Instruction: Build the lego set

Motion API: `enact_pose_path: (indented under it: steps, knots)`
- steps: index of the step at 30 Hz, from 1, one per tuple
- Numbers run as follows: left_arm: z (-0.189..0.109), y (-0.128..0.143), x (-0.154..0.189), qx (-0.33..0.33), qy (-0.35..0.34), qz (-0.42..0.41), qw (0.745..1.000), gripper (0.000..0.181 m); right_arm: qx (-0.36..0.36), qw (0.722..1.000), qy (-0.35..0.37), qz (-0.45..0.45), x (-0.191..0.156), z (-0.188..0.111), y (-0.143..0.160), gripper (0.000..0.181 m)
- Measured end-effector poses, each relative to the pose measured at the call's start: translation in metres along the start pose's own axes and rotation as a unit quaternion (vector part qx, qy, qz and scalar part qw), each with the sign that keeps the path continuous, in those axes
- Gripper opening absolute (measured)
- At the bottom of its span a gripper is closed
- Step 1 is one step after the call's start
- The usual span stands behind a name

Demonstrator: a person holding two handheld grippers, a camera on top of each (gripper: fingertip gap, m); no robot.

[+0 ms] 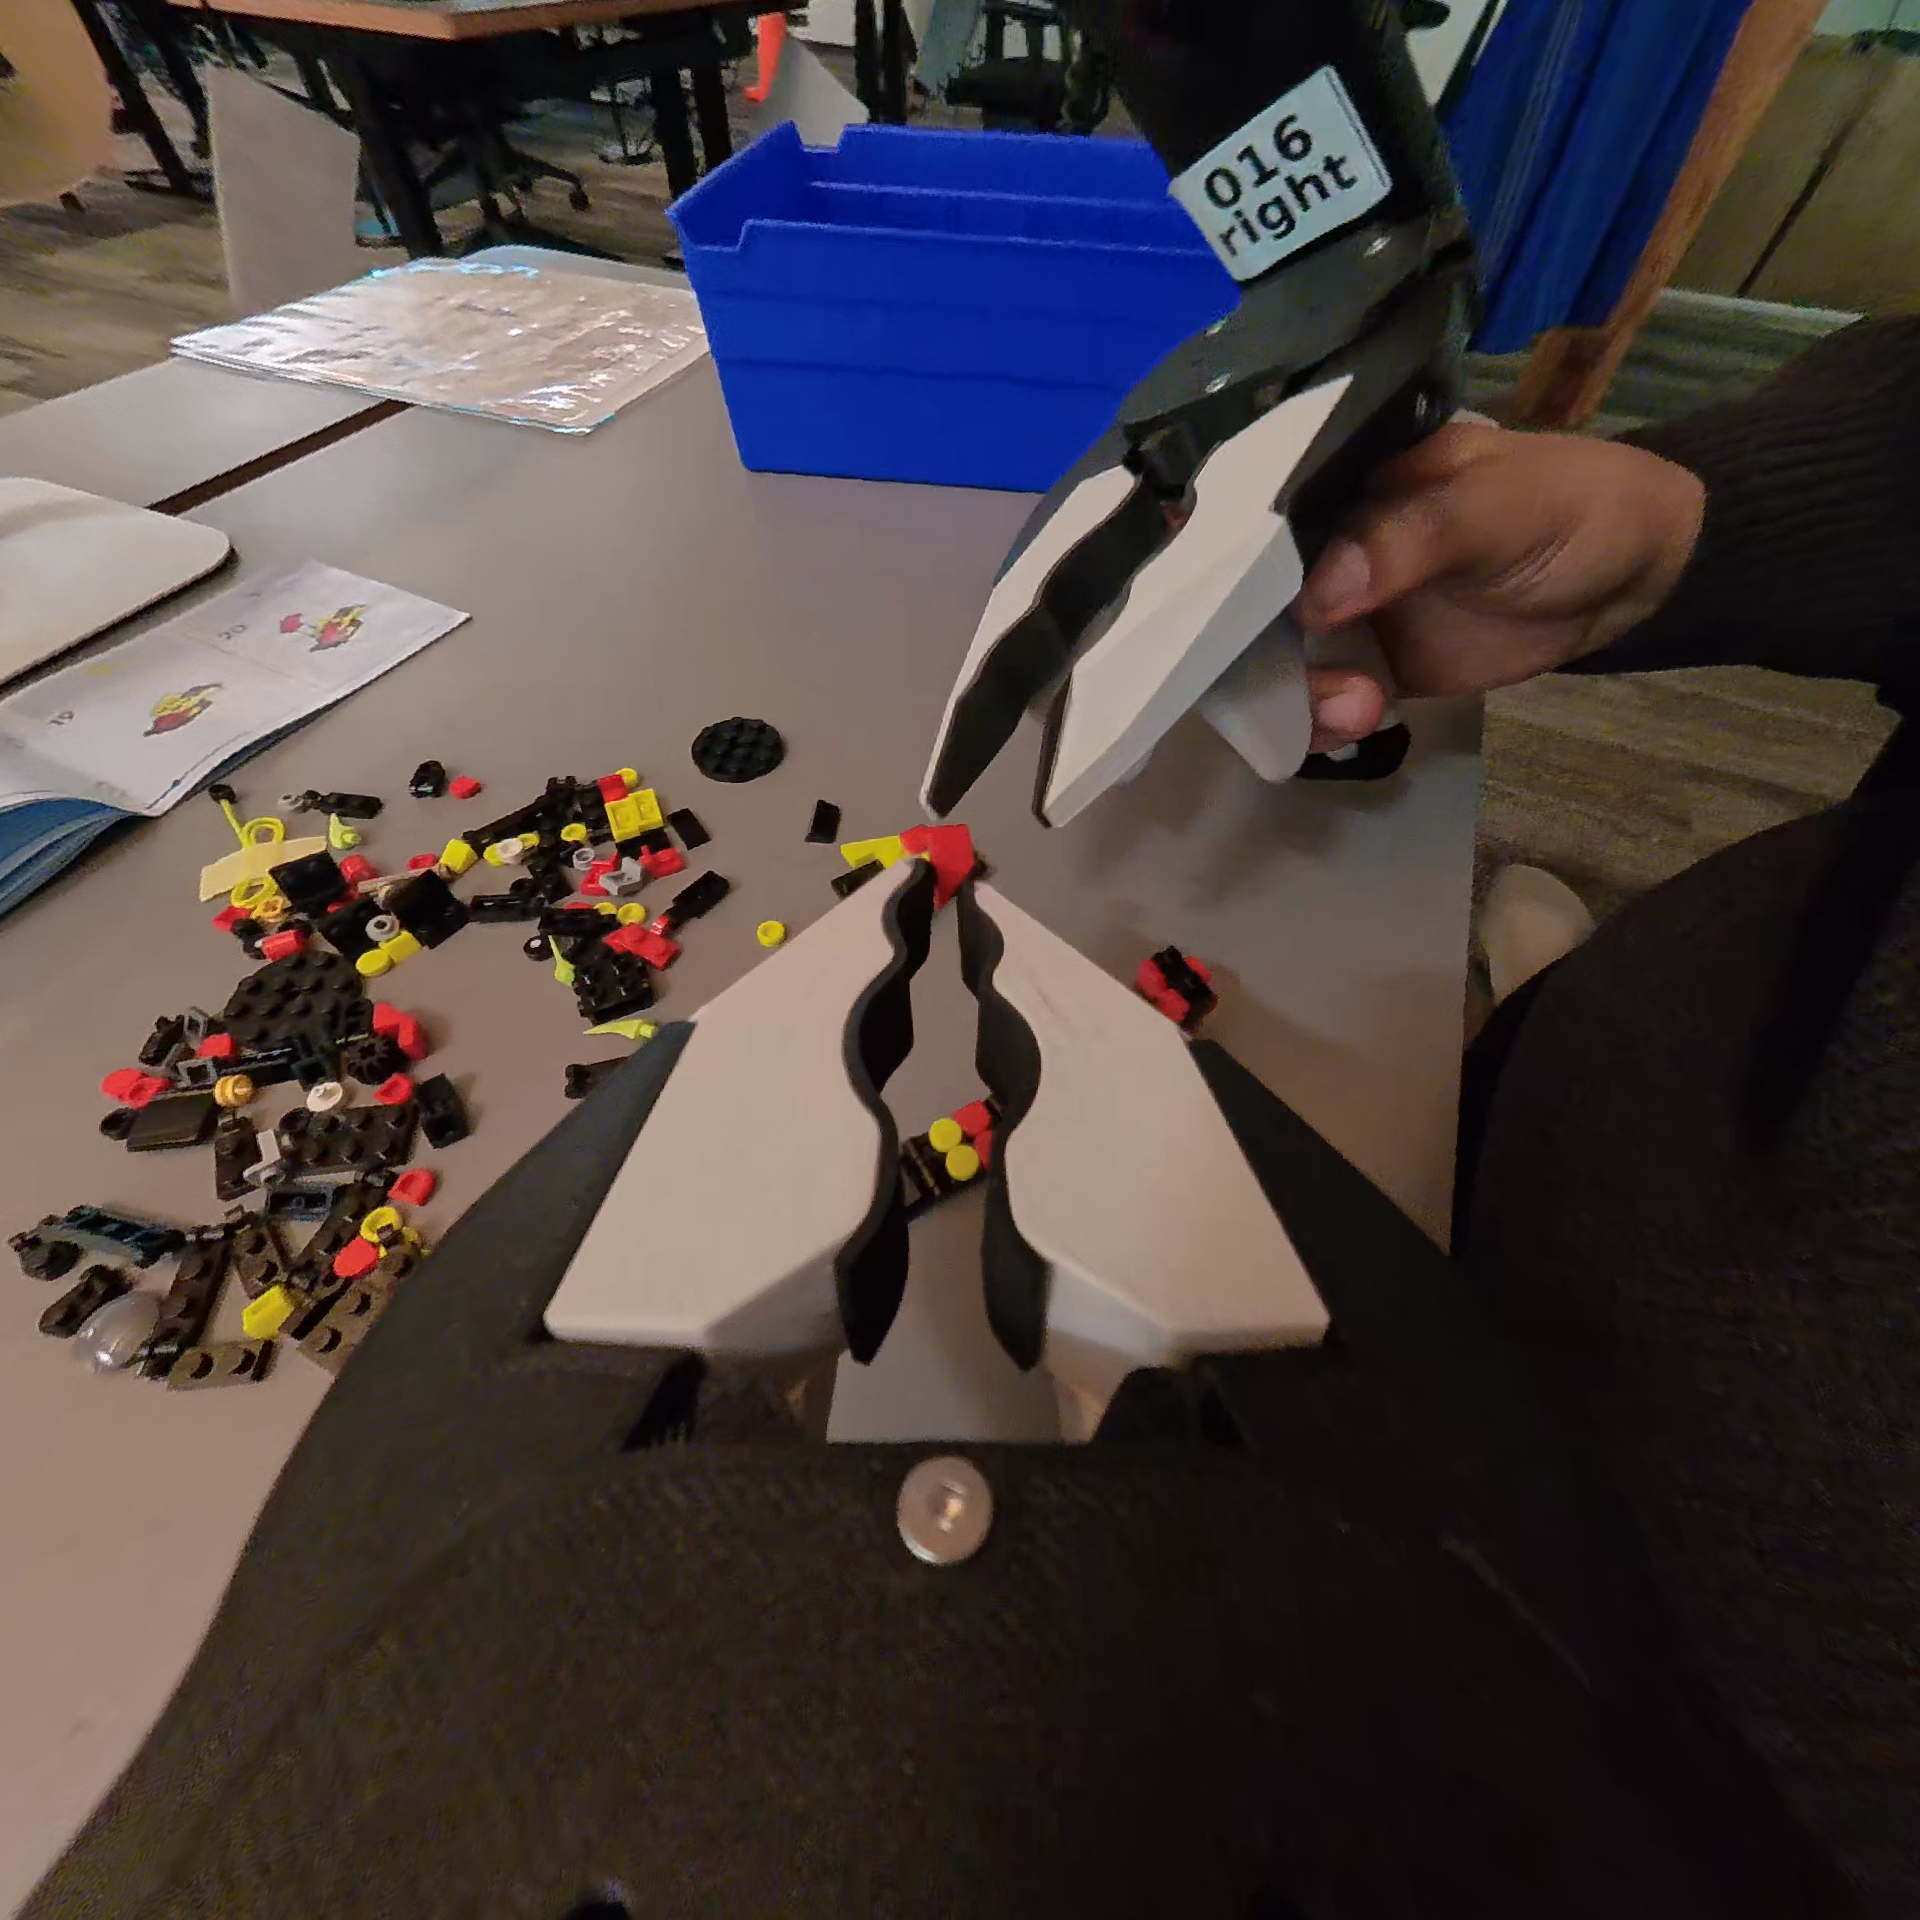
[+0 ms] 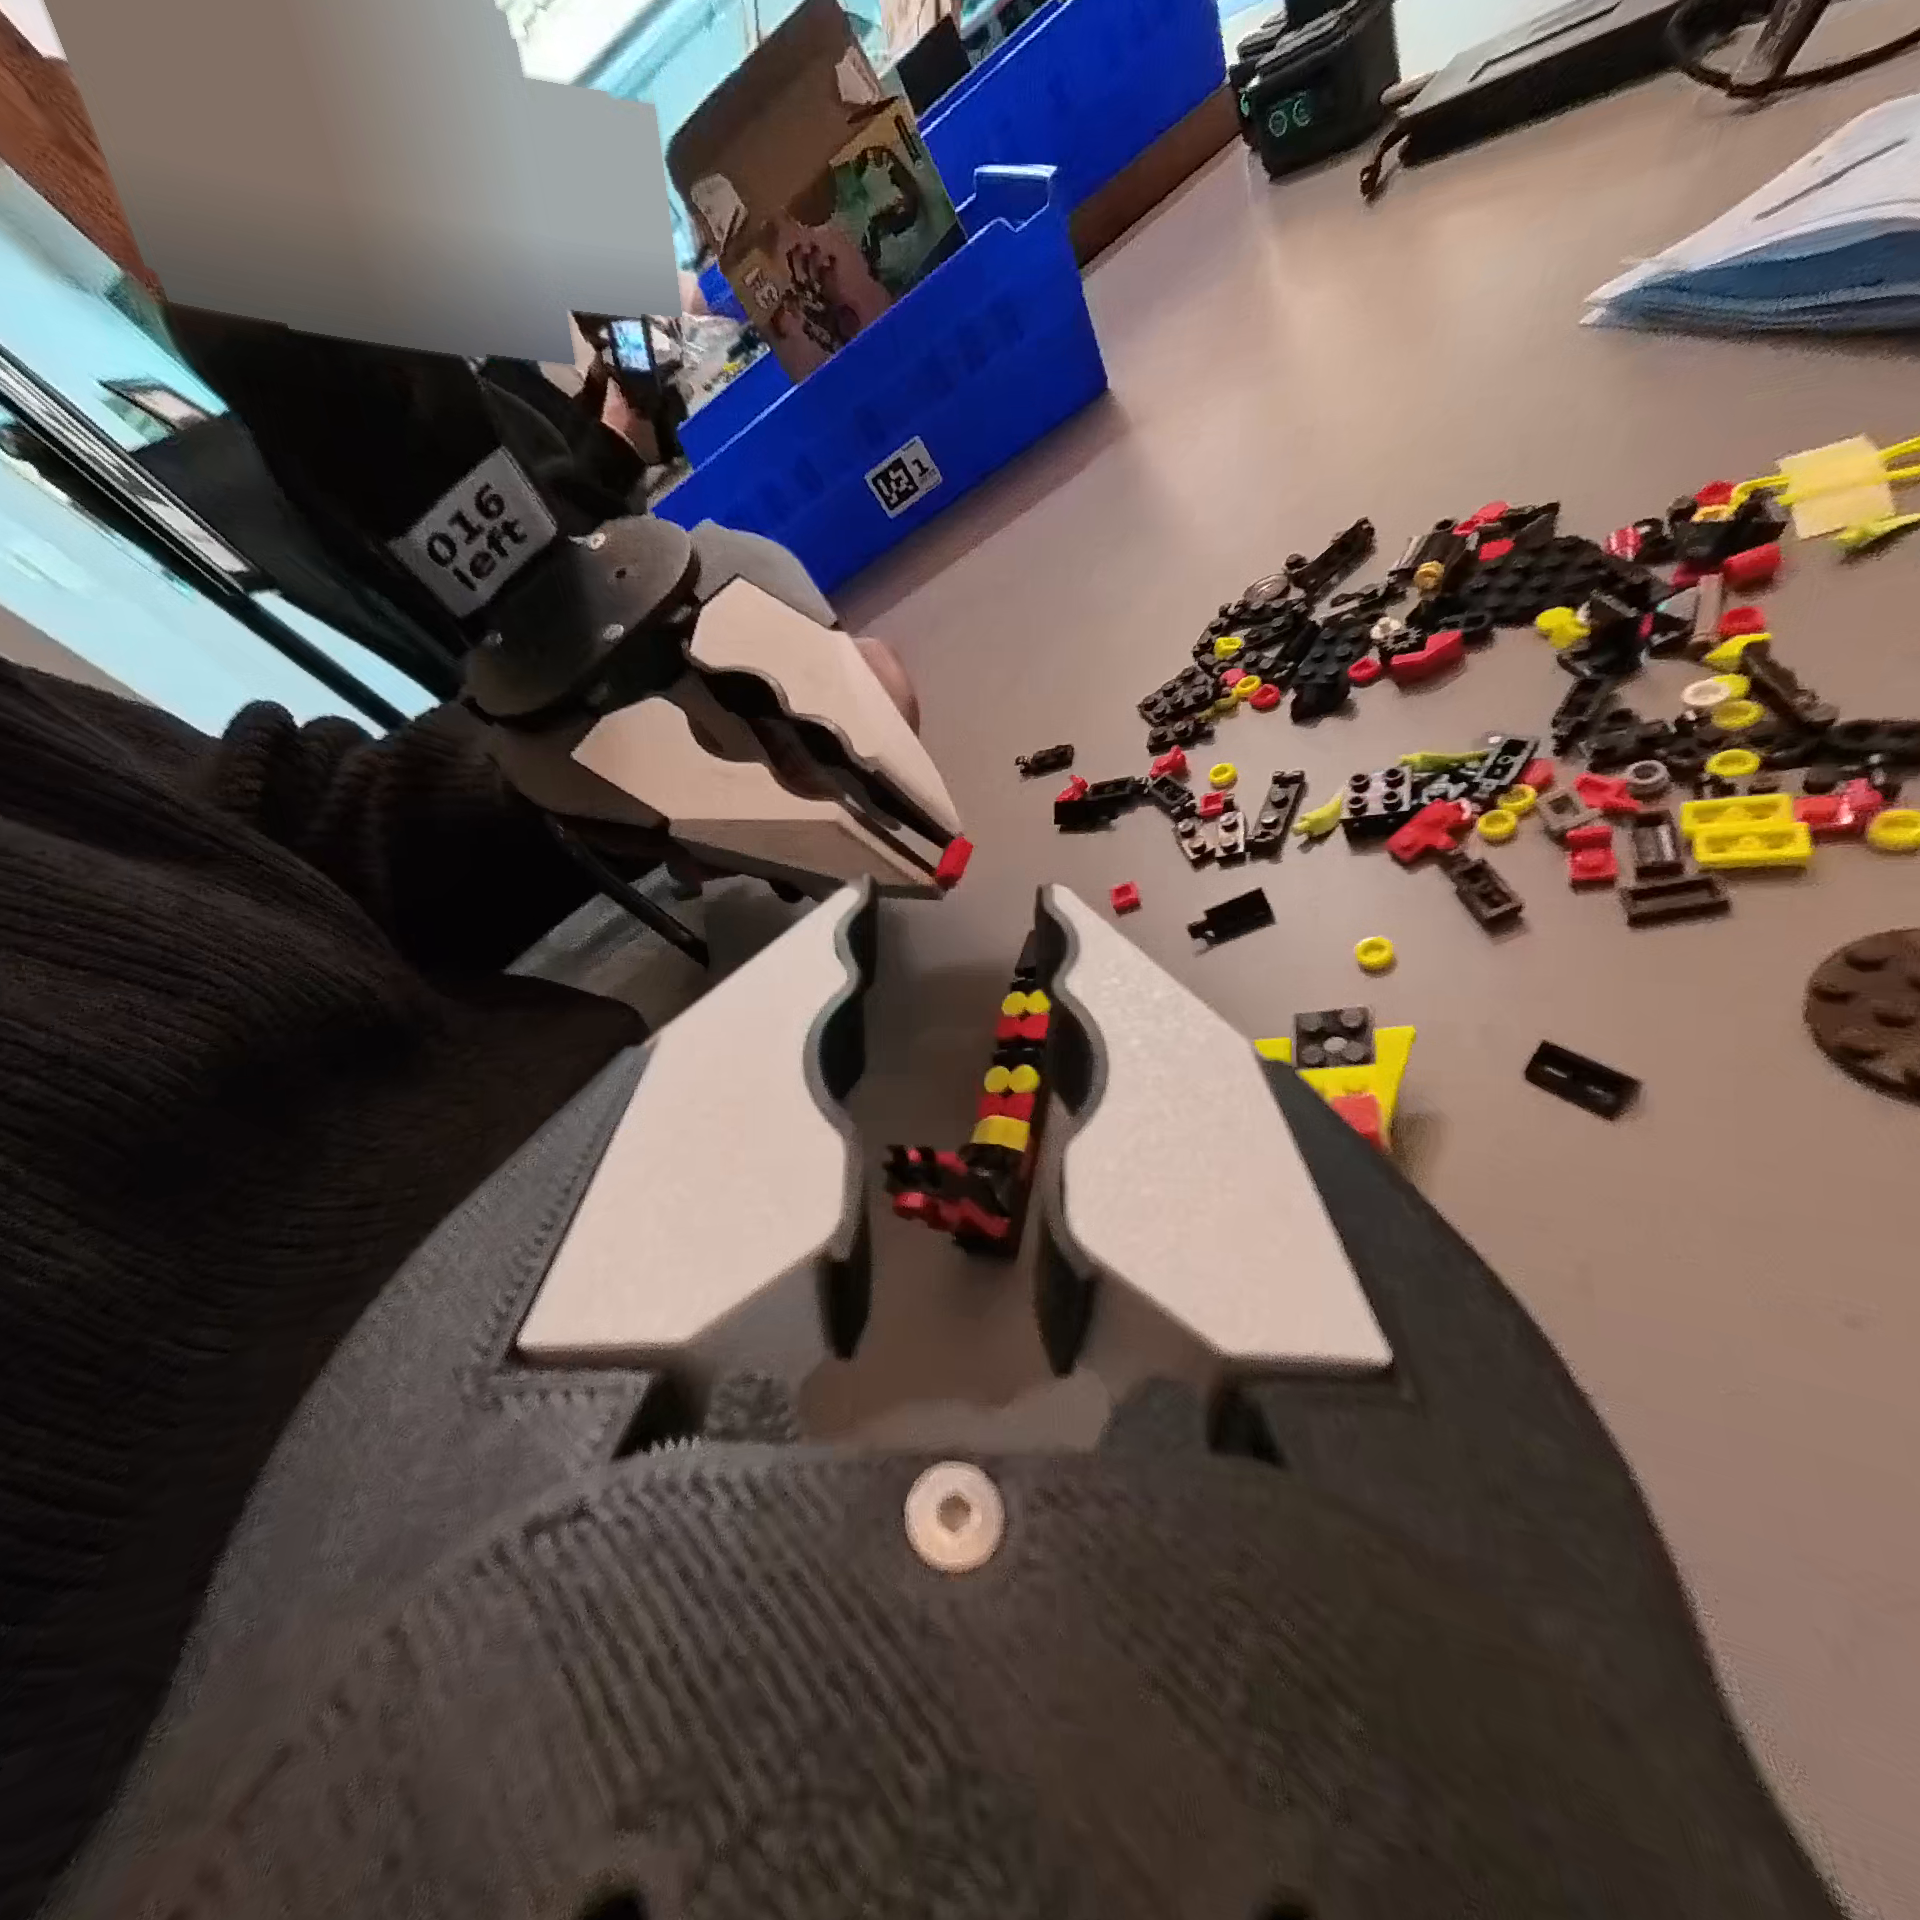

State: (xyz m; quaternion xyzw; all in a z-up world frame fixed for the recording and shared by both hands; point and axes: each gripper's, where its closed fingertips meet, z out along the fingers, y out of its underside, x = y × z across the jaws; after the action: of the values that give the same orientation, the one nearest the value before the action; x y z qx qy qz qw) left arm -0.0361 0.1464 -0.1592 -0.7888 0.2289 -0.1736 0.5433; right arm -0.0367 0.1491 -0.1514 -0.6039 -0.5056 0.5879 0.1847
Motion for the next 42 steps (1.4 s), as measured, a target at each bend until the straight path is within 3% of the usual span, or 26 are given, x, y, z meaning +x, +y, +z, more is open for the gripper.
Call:
enact_pose_path:
  steps: [6, 11, 15, 23, 42]
  knots:
    - [-0.009, 0.018, -0.048, -0.041, -0.093, -0.038, 0.994, 0.002, 0.006, 1.0, 0.016, -0.001, 0.008, -0.007, -0.003, 0.028]
    - [-0.034, 0.054, -0.108, -0.099, -0.197, -0.15, 0.964, 0.002, 0.007, 1.0, 0.022, 0.002, 0.012, -0.009, -0.003, 0.028]
    - [-0.051, 0.068, -0.131, -0.105, -0.222, -0.207, 0.947, 0.002, 0.006, 1.0, 0.02, 0.005, 0.013, -0.01, -0.003, 0.028]
    - [-0.048, 0.086, -0.131, -0.143, -0.218, -0.217, 0.941, 0.002, 0.009, 1.0, 0.022, 0.017, 0.019, -0.013, -0.004, 0.028]
    - [-0.045, 0.089, -0.127, -0.146, -0.203, -0.232, 0.94, 0.004, 0.01, 0.999, 0.025, 0.026, 0.024, -0.016, -0.004, 0.028]
